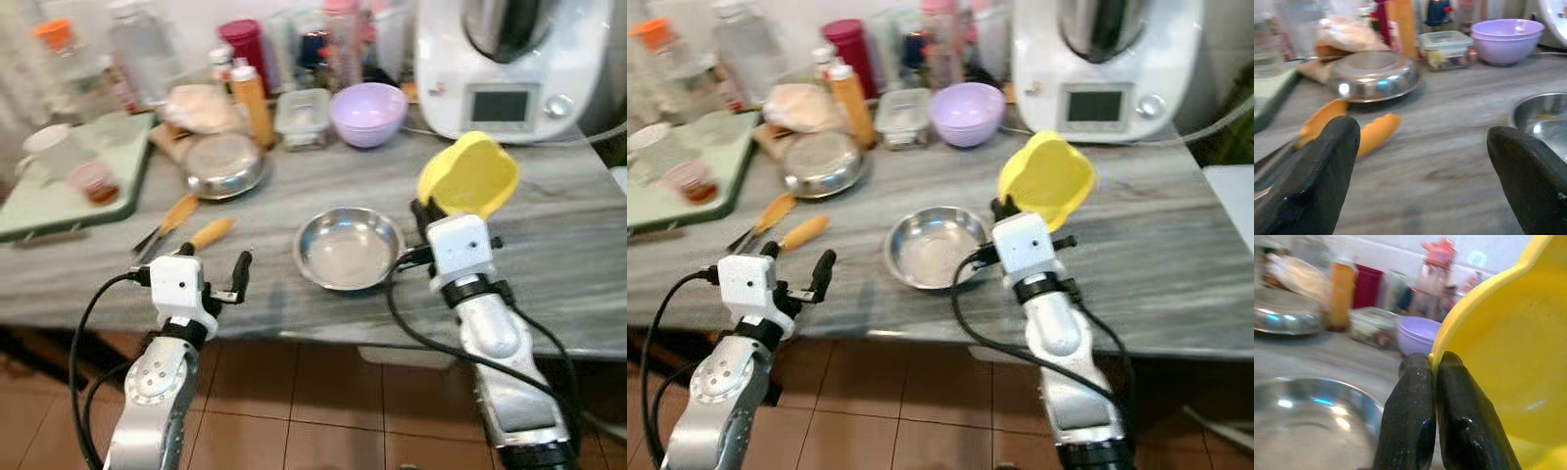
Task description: Setting the table
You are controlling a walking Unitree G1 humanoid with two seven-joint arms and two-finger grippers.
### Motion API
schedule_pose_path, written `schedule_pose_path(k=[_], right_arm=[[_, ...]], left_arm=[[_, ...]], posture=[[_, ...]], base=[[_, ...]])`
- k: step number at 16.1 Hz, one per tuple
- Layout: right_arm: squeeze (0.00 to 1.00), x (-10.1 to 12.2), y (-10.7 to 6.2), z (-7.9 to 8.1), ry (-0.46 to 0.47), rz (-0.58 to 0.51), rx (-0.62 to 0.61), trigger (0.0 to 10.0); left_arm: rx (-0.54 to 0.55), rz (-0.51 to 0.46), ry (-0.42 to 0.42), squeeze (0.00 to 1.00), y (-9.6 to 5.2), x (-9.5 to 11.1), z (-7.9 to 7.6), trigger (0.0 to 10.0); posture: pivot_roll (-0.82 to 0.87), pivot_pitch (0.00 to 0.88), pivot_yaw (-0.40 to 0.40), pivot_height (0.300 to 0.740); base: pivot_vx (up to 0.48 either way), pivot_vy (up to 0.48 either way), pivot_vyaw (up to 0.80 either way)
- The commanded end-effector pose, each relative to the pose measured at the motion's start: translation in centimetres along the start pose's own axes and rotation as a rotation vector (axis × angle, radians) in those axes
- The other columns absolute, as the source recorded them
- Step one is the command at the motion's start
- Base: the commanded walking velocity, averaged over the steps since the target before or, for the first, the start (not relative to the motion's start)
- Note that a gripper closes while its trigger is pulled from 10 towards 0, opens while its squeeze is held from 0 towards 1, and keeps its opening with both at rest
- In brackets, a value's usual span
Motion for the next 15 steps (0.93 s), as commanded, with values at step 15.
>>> schedule_pose_path(k=[15], right_arm=[[0.00,0.7,4.0,5.9,-0.197,0.047,0.511,10.0]], left_arm=[[-0.296,0.075,-0.005,0.00,-3.9,-1.4,-3.4,10.0]], posture=[[-0.07,0.152,0.125,0.740]], base=[[0.000,0.000,0.00]])
Point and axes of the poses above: a point about 5 cm out from each wrist's last joint towards the gripper, its own y axis pointing out of the wrist towards the gripper, its own x axis along the axis of the wrist's last joint, z = x × y, the point moved 5 cm from there along y, pointing out of the wrist towards the gripper, and after that the axes turned 13 degrees about y, right-handed, at the moved point
